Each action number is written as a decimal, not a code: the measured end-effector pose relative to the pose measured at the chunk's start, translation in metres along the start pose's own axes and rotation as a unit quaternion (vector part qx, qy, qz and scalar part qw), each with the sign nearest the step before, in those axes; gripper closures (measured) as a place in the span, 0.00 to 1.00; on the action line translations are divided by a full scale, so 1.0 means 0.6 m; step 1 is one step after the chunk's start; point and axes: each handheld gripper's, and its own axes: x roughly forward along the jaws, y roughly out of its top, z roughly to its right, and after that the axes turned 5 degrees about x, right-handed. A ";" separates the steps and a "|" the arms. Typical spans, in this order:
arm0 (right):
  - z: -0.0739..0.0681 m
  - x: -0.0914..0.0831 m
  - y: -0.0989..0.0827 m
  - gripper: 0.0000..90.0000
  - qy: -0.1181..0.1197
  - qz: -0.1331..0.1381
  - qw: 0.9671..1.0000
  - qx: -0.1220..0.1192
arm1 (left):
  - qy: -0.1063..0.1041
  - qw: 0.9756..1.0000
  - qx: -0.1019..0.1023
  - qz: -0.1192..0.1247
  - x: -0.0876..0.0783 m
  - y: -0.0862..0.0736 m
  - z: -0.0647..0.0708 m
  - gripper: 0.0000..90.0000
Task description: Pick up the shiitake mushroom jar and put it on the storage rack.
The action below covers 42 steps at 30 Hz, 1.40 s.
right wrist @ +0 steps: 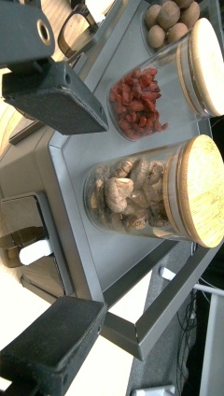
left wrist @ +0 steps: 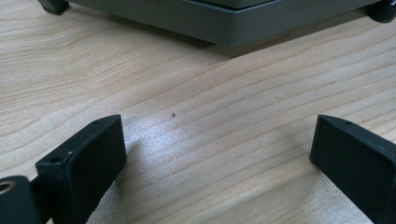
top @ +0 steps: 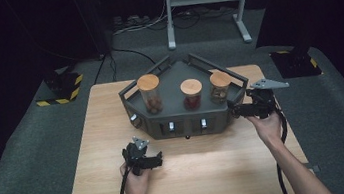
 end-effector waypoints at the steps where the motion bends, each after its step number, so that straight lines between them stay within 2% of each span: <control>1: -0.002 -0.001 0.000 0.13 -0.005 0.000 1.000 -0.006 | 0.000 1.000 0.000 0.000 0.000 0.000 0.000 0.04; 5: -0.005 -0.004 -0.004 0.13 -0.008 -0.001 1.000 -0.016 | 0.000 1.000 0.000 0.000 0.000 0.000 0.000 0.04; 12: -0.002 -0.010 -0.010 0.13 -0.005 0.000 1.000 -0.009 | 0.000 1.000 0.000 0.000 0.000 0.000 0.000 0.04; 16: -0.006 -0.013 -0.014 0.13 -0.014 -0.001 1.000 -0.024 | 0.000 1.000 0.000 0.000 0.000 0.000 0.000 0.04; 19: -0.007 -0.014 -0.018 0.13 -0.014 -0.002 1.000 -0.026 | 0.000 1.000 0.000 0.000 0.000 0.000 0.000 0.04; 42: -0.003 -0.022 -0.037 0.13 -0.007 0.010 1.000 -0.007 | 0.000 1.000 0.000 0.000 0.000 0.000 0.000 0.04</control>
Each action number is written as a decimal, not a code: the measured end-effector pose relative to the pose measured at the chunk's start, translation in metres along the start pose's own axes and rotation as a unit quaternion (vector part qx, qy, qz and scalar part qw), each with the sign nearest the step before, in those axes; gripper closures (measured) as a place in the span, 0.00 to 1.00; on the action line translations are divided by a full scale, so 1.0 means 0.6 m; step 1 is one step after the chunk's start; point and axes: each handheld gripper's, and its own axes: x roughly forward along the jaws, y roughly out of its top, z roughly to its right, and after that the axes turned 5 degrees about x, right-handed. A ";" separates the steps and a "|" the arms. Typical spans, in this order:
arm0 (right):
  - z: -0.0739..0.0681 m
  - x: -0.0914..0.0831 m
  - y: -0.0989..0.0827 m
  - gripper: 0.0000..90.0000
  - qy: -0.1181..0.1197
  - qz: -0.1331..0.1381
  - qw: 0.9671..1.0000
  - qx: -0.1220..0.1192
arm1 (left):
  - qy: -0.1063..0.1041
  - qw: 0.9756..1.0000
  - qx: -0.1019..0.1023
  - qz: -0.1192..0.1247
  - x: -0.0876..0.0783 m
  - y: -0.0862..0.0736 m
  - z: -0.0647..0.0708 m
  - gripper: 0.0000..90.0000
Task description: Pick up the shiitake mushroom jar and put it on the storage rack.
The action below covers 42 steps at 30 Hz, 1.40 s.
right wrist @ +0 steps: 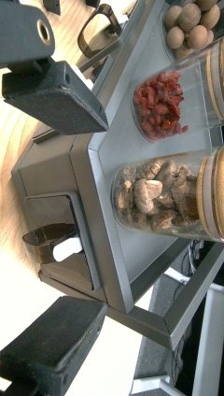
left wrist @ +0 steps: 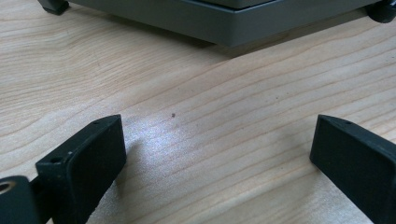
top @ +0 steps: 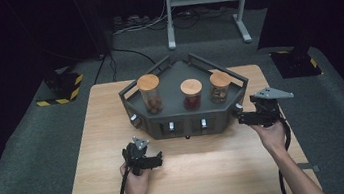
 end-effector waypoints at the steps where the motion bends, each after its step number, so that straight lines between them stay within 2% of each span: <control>1: 0.000 -0.001 -0.001 0.13 0.000 0.001 1.000 0.001 | 0.000 1.000 0.000 0.000 0.000 0.000 0.000 0.04; 26: 0.003 -0.004 -0.022 0.12 0.004 0.003 1.000 0.012 | 0.000 1.000 0.000 0.000 0.000 0.000 0.000 0.04; 42: -0.006 0.007 -0.039 0.12 0.003 -0.009 1.000 0.004 | 0.000 1.000 0.000 0.000 0.000 0.000 0.000 0.04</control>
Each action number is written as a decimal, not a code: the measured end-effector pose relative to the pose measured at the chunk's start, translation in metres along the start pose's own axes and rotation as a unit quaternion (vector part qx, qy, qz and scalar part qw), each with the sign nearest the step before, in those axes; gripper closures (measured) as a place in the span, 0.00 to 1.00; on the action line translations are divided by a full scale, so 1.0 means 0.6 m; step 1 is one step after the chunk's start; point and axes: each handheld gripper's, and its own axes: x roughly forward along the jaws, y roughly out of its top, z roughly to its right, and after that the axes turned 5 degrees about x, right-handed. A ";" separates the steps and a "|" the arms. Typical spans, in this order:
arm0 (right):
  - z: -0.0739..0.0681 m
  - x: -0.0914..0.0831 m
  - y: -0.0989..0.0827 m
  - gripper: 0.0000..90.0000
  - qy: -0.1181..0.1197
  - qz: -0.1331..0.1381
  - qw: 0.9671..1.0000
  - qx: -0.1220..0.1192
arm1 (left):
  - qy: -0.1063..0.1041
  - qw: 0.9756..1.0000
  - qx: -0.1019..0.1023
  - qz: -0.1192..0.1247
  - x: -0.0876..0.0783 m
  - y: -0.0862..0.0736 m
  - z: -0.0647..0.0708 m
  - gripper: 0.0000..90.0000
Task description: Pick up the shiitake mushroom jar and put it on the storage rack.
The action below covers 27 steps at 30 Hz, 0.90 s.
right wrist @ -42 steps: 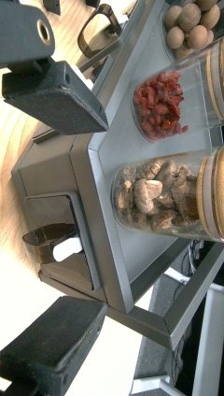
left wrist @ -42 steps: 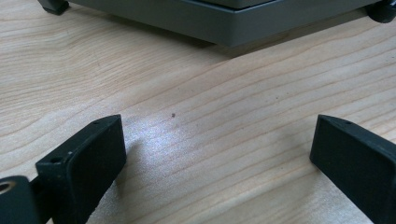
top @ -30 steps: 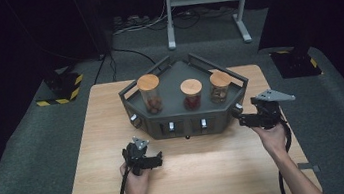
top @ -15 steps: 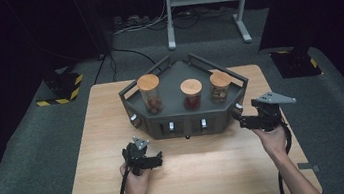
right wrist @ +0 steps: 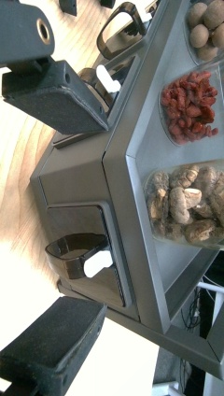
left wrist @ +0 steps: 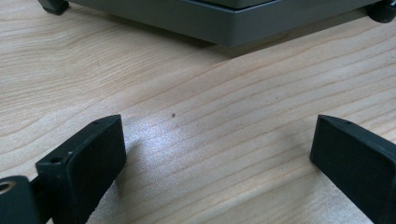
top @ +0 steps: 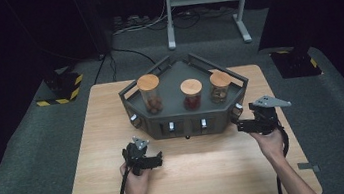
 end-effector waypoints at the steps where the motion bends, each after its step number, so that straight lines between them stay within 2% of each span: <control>1: -0.001 0.000 0.000 0.12 0.000 0.000 1.000 0.000 | 0.000 1.000 0.000 0.000 0.000 0.000 0.000 0.04; 27: -0.012 0.010 -0.019 0.12 0.004 -0.006 1.000 -0.006 | 0.000 1.000 0.000 0.000 0.000 0.000 0.000 0.04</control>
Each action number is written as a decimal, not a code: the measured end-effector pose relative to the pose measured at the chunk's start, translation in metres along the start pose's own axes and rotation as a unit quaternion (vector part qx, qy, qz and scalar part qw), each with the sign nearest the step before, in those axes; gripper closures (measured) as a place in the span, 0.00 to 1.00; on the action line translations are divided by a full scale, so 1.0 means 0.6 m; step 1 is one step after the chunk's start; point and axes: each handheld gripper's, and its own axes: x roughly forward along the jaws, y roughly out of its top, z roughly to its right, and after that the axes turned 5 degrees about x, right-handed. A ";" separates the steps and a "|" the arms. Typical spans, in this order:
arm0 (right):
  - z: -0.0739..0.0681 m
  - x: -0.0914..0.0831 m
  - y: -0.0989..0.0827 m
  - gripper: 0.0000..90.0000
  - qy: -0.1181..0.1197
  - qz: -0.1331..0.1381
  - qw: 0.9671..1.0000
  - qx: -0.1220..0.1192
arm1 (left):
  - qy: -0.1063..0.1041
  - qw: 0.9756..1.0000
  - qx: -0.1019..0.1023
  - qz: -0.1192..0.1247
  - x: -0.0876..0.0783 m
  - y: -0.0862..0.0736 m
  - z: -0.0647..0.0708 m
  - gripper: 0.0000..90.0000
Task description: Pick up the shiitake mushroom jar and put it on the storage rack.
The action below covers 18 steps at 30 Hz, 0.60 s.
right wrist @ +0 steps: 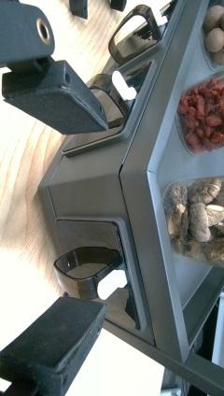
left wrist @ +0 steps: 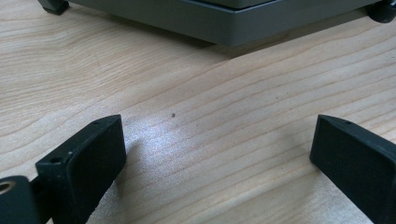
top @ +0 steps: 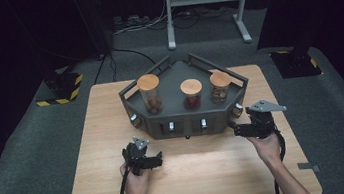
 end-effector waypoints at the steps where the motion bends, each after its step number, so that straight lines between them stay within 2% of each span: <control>1: 0.000 0.000 0.000 0.12 0.000 0.000 1.000 0.000 | 0.000 1.000 0.000 0.000 0.000 0.000 0.000 0.04; 18: -0.013 0.006 -0.015 0.12 0.002 -0.005 1.000 -0.005 | 0.000 1.000 0.000 0.000 0.000 0.000 0.000 0.04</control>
